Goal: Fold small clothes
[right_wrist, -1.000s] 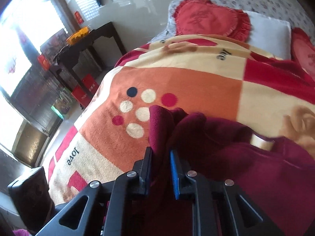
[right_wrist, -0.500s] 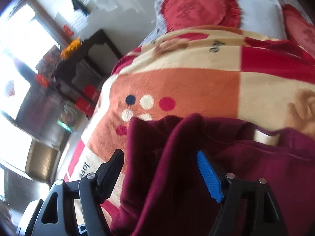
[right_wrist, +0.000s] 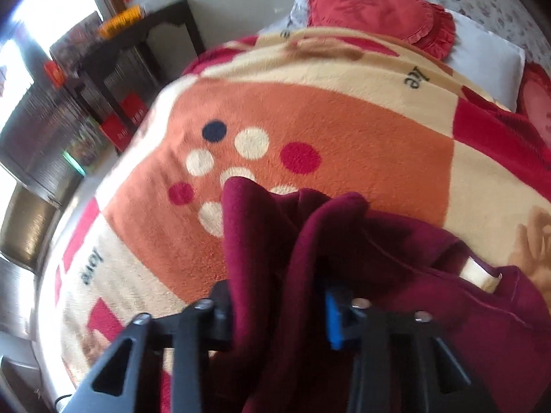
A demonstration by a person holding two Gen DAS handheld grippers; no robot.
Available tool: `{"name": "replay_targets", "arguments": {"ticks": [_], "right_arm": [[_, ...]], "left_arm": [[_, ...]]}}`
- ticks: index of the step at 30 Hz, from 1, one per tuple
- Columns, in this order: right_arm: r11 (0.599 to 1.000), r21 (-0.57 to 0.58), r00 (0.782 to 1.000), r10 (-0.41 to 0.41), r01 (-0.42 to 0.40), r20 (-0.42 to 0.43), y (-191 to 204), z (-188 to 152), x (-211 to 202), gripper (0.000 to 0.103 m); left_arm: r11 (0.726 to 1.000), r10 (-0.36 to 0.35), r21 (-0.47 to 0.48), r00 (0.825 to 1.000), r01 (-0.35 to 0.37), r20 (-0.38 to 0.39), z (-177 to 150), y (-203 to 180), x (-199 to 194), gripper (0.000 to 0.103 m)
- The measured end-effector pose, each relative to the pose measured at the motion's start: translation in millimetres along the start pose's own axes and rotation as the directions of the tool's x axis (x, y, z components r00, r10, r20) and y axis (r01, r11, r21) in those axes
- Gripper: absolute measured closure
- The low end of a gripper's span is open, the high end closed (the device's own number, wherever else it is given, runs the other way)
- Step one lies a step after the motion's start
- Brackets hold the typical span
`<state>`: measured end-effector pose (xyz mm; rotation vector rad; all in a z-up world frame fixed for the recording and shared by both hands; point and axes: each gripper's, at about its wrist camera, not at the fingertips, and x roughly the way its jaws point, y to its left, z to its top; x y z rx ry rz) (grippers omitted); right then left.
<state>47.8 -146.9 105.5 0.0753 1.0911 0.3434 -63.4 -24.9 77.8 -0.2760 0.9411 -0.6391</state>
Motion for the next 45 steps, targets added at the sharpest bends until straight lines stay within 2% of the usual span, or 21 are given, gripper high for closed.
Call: {"name": "replay_targets", "arguments": {"ticks": [3, 7, 14, 20, 24, 32, 36, 39, 41, 43, 45], "right_arm": [[0.999, 0.026, 0.997, 0.037, -0.038, 0.068, -10.7, -9.8, -21.2, 0.079], [0.997, 0.048, 0.991, 0.061, -0.068, 0.123, -21.8, -20.1, -48.7, 0.081], [0.994, 0.081, 0.979, 0.063, -0.08, 0.193, -47.4, -34.9, -95.3, 0.082], [0.992, 0.108, 0.969, 0.031, -0.059, 0.244, -80.1, -57.1, -135.5, 0.084], [0.988, 0.145, 0.964, 0.006, -0.046, 0.264, -110.3, -75.2, -159.1, 0.085], [0.972, 0.234, 0.948, -0.051, -0.025, 0.315, -166.8, -116.8, -191.9, 0.087], [0.959, 0.282, 0.936, -0.089, -0.011, 0.339, -193.8, -137.4, -203.0, 0.088], [0.934, 0.357, 0.941, -0.102, -0.022, 0.324, -219.8, -148.5, -196.7, 0.088], [0.924, 0.382, 0.951, -0.129, 0.011, 0.283, -233.2, -153.7, -183.8, 0.088], [0.914, 0.402, 0.957, -0.169, 0.063, 0.236, -243.2, -159.2, -167.4, 0.088], [0.903, 0.427, 0.956, -0.169, 0.053, 0.238, -251.9, -165.1, -158.2, 0.087]], "left_arm": [[1.0, -0.011, 0.015, 1.0, 0.011, 0.002, 0.9, -7.6, -3.1, 0.072], [0.999, -0.014, 0.05, 1.0, 0.014, 0.001, -0.1, -24.4, -6.7, 0.072], [0.995, -0.067, 0.078, 0.998, 0.068, -0.016, 2.7, -56.2, -12.6, 0.072], [0.985, -0.143, 0.088, 0.988, 0.148, -0.058, 4.2, -89.7, -8.0, 0.072], [0.973, -0.176, 0.14, 0.981, 0.186, -0.084, 3.4, -122.3, -0.1, 0.075], [0.955, -0.206, 0.183, 0.965, 0.234, -0.162, -2.7, -171.0, 36.2, 0.076], [0.946, -0.219, 0.201, 0.957, 0.256, -0.188, -5.6, -184.0, 39.7, 0.076], [0.947, -0.199, 0.218, 0.963, 0.237, -0.18, -5.1, -186.8, 39.7, 0.076], [0.952, -0.171, 0.227, 0.971, 0.207, -0.167, -4.0, -184.0, 39.8, 0.075], [0.96, -0.111, 0.238, 0.981, 0.147, -0.157, -4.2, -178.2, 43.7, 0.075], [0.966, -0.054, 0.242, 0.986, 0.091, -0.156, -4.0, -168.6, 48.7, 0.075]]}}
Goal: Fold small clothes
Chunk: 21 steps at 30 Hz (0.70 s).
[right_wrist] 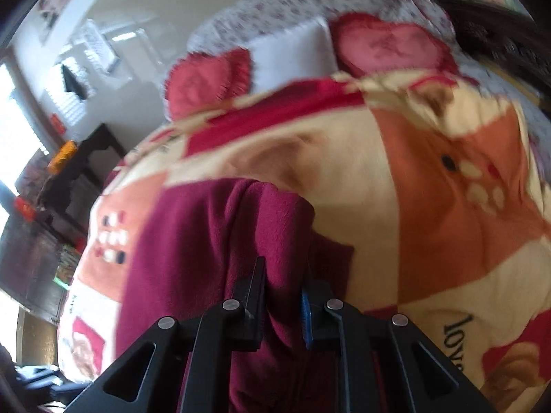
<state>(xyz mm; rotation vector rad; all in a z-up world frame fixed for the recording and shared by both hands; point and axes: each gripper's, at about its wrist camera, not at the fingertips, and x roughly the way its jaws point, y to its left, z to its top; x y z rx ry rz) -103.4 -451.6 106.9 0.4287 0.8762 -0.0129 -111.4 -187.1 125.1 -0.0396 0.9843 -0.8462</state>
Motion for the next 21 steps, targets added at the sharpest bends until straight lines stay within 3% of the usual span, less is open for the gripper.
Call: {"name": "replay_targets", "arguments": {"ticks": [2, 4, 7, 11, 14, 18, 21], "right_arm": [[1.0, 0.025, 1.0, -0.002, 0.001, 0.021, -4.2, -2.4, -5.9, 0.08], [0.998, 0.046, 0.999, -0.034, 0.033, 0.012, -5.1, -3.2, -18.5, 0.054], [0.999, 0.049, 1.0, 0.017, -0.018, 0.022, -1.0, -12.6, -46.6, 0.052], [0.995, -0.086, 0.998, 0.057, -0.054, 0.027, 28.9, -37.0, -76.0, 0.052], [0.982, -0.177, 0.998, 0.065, -0.065, -0.006, 49.1, -59.2, -75.8, 0.054], [0.956, -0.284, 0.994, -0.092, 0.073, -0.053, 54.2, -77.0, -43.5, 0.059], [0.97, -0.232, 0.991, -0.098, 0.075, -0.089, 34.4, -76.0, -21.8, 0.058]], "left_arm": [[0.999, 0.038, -0.004, 0.999, -0.038, -0.016, -3.1, 9.5, 5.0, 0.075], [0.997, 0.068, -0.021, 0.997, -0.069, -0.047, -7.2, 19.5, 11.7, 0.075], [0.996, 0.082, -0.024, 0.995, -0.083, -0.05, -12.3, 26.3, 16.2, 0.075], [0.995, 0.099, -0.003, 0.994, -0.099, -0.047, -15.1, 23.9, 19.5, 0.068], [0.995, 0.099, 0.004, 0.994, -0.099, -0.045, -15.2, 22.8, 25.0, 0.061], [0.994, 0.108, 0.009, 0.993, -0.108, -0.05, -12.8, 20.2, 33.3, 0.058], [0.994, 0.107, 0.013, 0.993, -0.106, -0.058, -12.4, 19.8, 41.6, 0.058]]}}
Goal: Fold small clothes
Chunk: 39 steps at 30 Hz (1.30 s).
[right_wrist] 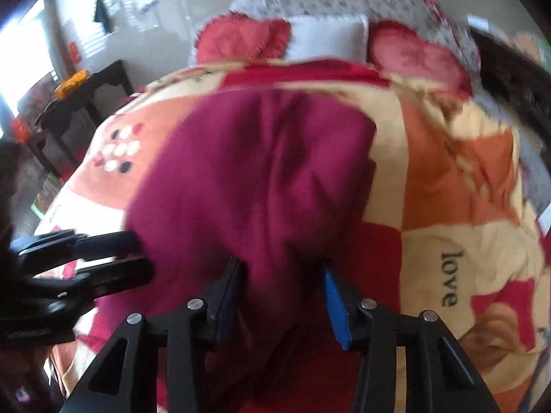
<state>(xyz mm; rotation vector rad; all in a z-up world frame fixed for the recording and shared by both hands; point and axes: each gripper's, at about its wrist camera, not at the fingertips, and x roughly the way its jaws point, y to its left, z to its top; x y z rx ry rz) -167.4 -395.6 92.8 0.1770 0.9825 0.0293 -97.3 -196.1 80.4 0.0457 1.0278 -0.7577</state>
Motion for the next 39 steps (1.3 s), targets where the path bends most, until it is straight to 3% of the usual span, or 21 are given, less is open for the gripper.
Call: {"name": "replay_targets", "arguments": {"ticks": [4, 8, 11, 13, 17, 18, 20, 22, 23, 32, 34, 35, 36, 37, 39], "right_arm": [[0.999, 0.032, 1.0, 0.02, -0.02, 0.01, -11.0, -5.2, 5.9, 0.055], [0.996, 0.081, 0.998, 0.042, -0.045, 0.036, -11.9, -4.1, -13.9, 0.055], [0.986, 0.151, 0.991, 0.045, -0.064, 0.124, -19.4, 3.4, -35.8, 0.05], [0.975, 0.207, 0.986, 0.047, -0.081, 0.162, -28.5, 12.2, -40.4, 0.035], [0.952, 0.282, 0.988, 0.085, -0.12, 0.131, -41.5, 33.8, -16.0, 0.032], [0.949, 0.288, 0.989, 0.097, -0.126, 0.113, -42.5, 39.6, -6.4, 0.034], [0.954, 0.269, 0.988, 0.111, -0.136, 0.106, -41.2, 50.0, 6.7, 0.058], [0.97, 0.234, 0.992, 0.044, -0.071, 0.118, -40.6, 58.6, 7.5, 0.081], [0.975, 0.215, 0.991, 0.017, -0.046, 0.134, -40.5, 62.9, 5.4, 0.085], [0.986, 0.121, 0.983, -0.13, 0.114, 0.132, -42.8, 71.2, 31.7, 0.089], [0.986, 0.129, 0.982, -0.126, 0.107, 0.142, -43.7, 69.8, 23.5, 0.086], [0.986, 0.133, 0.982, -0.12, 0.101, 0.146, -43.0, 67.9, 17.3, 0.079], [0.984, 0.138, 0.981, -0.136, 0.117, 0.142, -41.1, 65.7, 9.6, 0.059], [0.983, 0.14, 0.98, -0.136, 0.116, 0.147, -38.8, 62.4, 1.9, 0.052], [0.99, 0.128, 0.98, -0.076, 0.053, 0.184, -30.5, 53.6, -15.6, 0.052]], "left_arm": [[1.0, -0.007, -0.002, 1.0, 0.007, -0.001, 0.0, -3.9, 5.1, 0.047], [1.0, 0.004, 0.018, 1.0, -0.004, 0.006, -0.3, -11.0, -6.1, 0.046], [1.0, -0.013, 0.018, 0.999, 0.012, 0.052, 5.8, -11.5, -26.4, 0.046], [1.0, -0.006, 0.01, 0.996, 0.005, 0.086, 12.9, -7.4, -35.8, 0.044], [0.999, 0.043, -0.025, 0.994, -0.041, 0.099, 26.5, 8.4, -33.0, 0.041], [0.998, 0.052, -0.036, 0.995, -0.049, 0.088, 28.8, 12.4, -28.7, 0.041], [0.997, 0.067, -0.048, 0.995, -0.064, 0.071, 32.6, 18.5, -20.6, 0.041], [0.994, 0.097, -0.051, 0.994, -0.094, 0.048, 33.3, 22.8, -11.0, 0.041], [0.993, 0.104, -0.051, 0.994, -0.103, 0.033, 33.6, 24.6, -4.9, 0.041], [0.996, 0.081, -0.051, 0.996, -0.08, 0.023, 33.8, 21.3, 20.8, 0.039], [0.995, 0.085, -0.052, 0.996, -0.084, 0.017, 34.2, 19.9, 22.9, 0.039], [0.995, 0.087, -0.053, 0.996, -0.087, 0.015, 34.6, 19.7, 23.2, 0.038], [0.995, 0.088, -0.053, 0.996, -0.087, 0.017, 34.6, 19.4, 23.4, 0.037], [0.995, 0.088, -0.053, 0.996, -0.087, 0.02, 34.1, 19.4, 23.4, 0.037], [0.995, 0.088, -0.053, 0.996, -0.086, 0.024, 33.3, 19.6, 23.3, 0.037]]}}
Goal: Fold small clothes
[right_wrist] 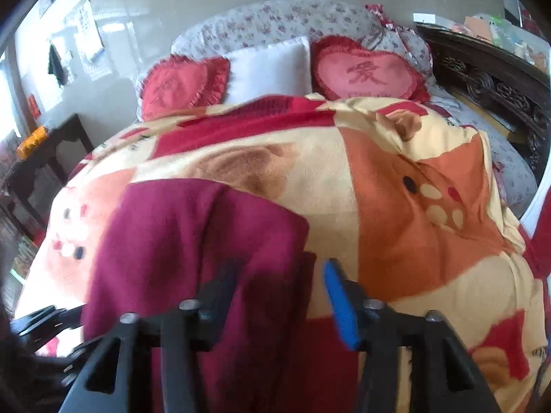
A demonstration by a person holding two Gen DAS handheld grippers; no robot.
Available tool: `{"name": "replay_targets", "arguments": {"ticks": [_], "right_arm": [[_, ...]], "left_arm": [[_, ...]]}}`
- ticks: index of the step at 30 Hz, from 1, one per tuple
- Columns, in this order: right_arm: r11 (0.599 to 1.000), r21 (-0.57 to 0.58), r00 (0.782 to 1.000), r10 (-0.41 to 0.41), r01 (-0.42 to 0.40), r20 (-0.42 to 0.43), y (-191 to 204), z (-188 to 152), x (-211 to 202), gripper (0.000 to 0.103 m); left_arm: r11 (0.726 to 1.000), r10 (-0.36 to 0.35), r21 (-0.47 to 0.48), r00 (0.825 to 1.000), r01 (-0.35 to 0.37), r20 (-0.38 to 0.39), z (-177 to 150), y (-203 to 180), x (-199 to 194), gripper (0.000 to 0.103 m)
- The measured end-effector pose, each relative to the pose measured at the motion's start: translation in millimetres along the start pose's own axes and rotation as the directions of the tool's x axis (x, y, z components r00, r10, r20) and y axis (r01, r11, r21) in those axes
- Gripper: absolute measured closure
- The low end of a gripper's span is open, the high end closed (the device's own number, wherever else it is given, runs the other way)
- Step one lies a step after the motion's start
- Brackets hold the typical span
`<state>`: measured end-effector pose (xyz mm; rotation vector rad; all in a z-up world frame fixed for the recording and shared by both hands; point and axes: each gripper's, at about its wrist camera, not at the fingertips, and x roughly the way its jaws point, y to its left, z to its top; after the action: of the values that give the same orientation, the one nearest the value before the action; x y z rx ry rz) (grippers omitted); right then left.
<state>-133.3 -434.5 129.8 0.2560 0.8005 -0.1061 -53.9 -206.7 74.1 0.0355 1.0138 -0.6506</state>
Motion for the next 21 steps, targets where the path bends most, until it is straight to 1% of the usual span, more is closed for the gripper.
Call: {"name": "replay_targets", "arguments": {"ticks": [3, 5, 6, 7, 8, 10, 11, 14, 17, 19, 21], "right_arm": [[0.999, -0.041, 1.0, 0.03, -0.03, -0.003, 14.2, -11.7, -14.0, 0.052], [0.998, -0.058, 0.999, 0.036, -0.037, -0.024, 20.2, -21.6, -10.8, 0.052], [0.998, -0.066, 0.999, 0.02, -0.023, -0.043, 21.6, -27.6, -3.8, 0.052], [0.997, -0.076, 0.998, -0.015, 0.01, -0.061, 21.6, -33.2, 4.4, 0.051], [0.997, -0.078, 0.997, -0.032, 0.027, -0.072, 19.5, -37.5, 12.8, 0.049], [0.998, -0.052, 0.998, -0.033, 0.031, -0.051, 10.6, -40.6, 22.8, 0.035], [0.998, -0.046, 0.998, -0.034, 0.032, -0.047, 7.6, -40.5, 23.9, 0.033], [1.0, 0.022, 0.998, 0.021, -0.019, -0.067, -4.5, -36.5, 22.4, 0.033], [0.997, 0.048, 0.997, 0.058, -0.056, -0.045, -11.3, -36.6, 7.5, 0.033], [0.991, 0.078, 0.993, 0.112, -0.109, -0.031, -17.9, -38.2, -0.7, 0.031], [0.983, 0.107, 0.987, 0.156, -0.15, -0.043, -21.9, -40.5, -1.0, 0.031]], "left_arm": [[1.0, 0.002, -0.004, 1.0, -0.002, 0.001, -0.2, -0.4, 0.2, 0.037], [1.0, 0.003, -0.004, 1.0, -0.003, 0.003, -0.4, -0.2, 0.4, 0.037], [1.0, 0.004, -0.004, 1.0, -0.004, 0.004, -1.0, -0.4, 0.7, 0.036], [1.0, 0.005, -0.004, 1.0, -0.005, 0.004, -1.8, -0.7, 1.3, 0.036], [1.0, 0.006, -0.004, 1.0, -0.006, -0.005, -2.6, -0.8, 3.9, 0.035], [1.0, 0.002, -0.012, 1.0, -0.002, -0.011, -3.4, 0.0, 6.6, 0.034], [1.0, -0.007, -0.022, 1.0, 0.007, -0.012, -3.6, 1.6, 6.4, 0.033], [0.998, -0.048, -0.045, 0.998, 0.046, -0.039, -3.5, 6.7, 2.1, 0.033], [0.994, -0.096, -0.051, 0.994, 0.093, -0.049, -4.4, 13.2, -8.1, 0.033], [0.989, -0.134, -0.062, 0.99, 0.131, -0.044, -6.4, 19.4, -14.7, 0.033], [0.982, -0.172, -0.09, 0.984, 0.168, -0.045, -7.3, 27.0, -17.8, 0.033]]}}
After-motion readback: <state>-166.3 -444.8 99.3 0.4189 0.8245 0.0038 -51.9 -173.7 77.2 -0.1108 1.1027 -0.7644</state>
